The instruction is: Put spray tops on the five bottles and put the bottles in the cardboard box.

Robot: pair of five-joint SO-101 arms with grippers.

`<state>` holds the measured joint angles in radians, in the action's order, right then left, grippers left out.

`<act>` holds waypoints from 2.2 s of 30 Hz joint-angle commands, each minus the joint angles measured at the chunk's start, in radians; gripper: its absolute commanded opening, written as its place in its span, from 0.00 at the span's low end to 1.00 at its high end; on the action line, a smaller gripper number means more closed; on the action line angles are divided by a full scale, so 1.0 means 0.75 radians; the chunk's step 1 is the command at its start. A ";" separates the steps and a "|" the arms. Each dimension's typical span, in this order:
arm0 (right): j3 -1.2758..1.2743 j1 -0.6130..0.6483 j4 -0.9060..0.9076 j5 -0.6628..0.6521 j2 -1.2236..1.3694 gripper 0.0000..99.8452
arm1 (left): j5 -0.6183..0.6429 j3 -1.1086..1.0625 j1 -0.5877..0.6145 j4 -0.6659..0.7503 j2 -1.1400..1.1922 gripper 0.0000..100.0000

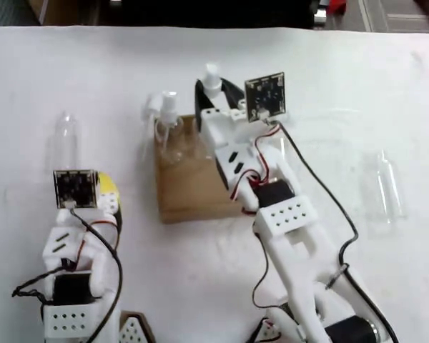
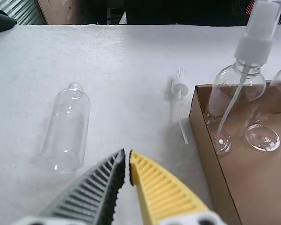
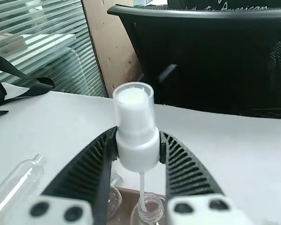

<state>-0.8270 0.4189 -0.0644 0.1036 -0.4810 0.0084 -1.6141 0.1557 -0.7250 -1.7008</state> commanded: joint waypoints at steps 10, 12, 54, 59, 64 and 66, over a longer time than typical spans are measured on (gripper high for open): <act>0.029 -0.015 -0.140 -0.006 0.167 0.02 | 0.002 0.076 -0.024 0.002 -0.005 0.02; 0.027 -0.015 -0.136 -0.006 0.173 0.02 | 0.002 0.076 -0.024 0.002 -0.005 0.02; -0.200 -0.011 -0.142 -0.203 0.175 0.02 | 0.002 0.076 -0.024 0.002 -0.005 0.02; -0.225 -0.003 -0.142 -0.203 0.175 0.02 | 0.002 0.076 -0.024 0.002 -0.005 0.02; -0.227 -0.003 -0.136 -0.203 0.175 0.04 | 0.002 0.074 -0.024 0.002 -0.005 0.02; -0.254 -0.003 -0.138 -0.203 0.175 0.11 | 0.002 0.074 -0.024 0.002 -0.005 0.02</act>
<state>-1.0050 0.4097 -0.1596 -0.0345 -0.3491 0.0084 -1.6141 0.1557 -0.7250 -1.7008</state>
